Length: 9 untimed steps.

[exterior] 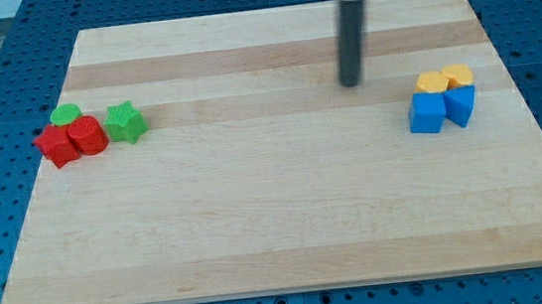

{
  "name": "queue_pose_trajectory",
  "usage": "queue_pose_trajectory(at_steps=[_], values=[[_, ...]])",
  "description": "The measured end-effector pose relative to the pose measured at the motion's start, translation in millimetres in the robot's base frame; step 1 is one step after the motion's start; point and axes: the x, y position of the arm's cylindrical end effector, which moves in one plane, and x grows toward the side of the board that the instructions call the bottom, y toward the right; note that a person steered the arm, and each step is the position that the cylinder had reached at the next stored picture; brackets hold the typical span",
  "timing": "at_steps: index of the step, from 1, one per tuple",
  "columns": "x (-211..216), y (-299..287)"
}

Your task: Move the blue cube below the red star

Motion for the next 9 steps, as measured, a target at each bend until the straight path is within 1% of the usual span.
queue_pose_trajectory(at_steps=[1,2,3,4,5,6,8,9], values=[[-30,24],[-42,75],[-39,191],[-7,214],[42,187],[79,161],[70,125],[69,94]])
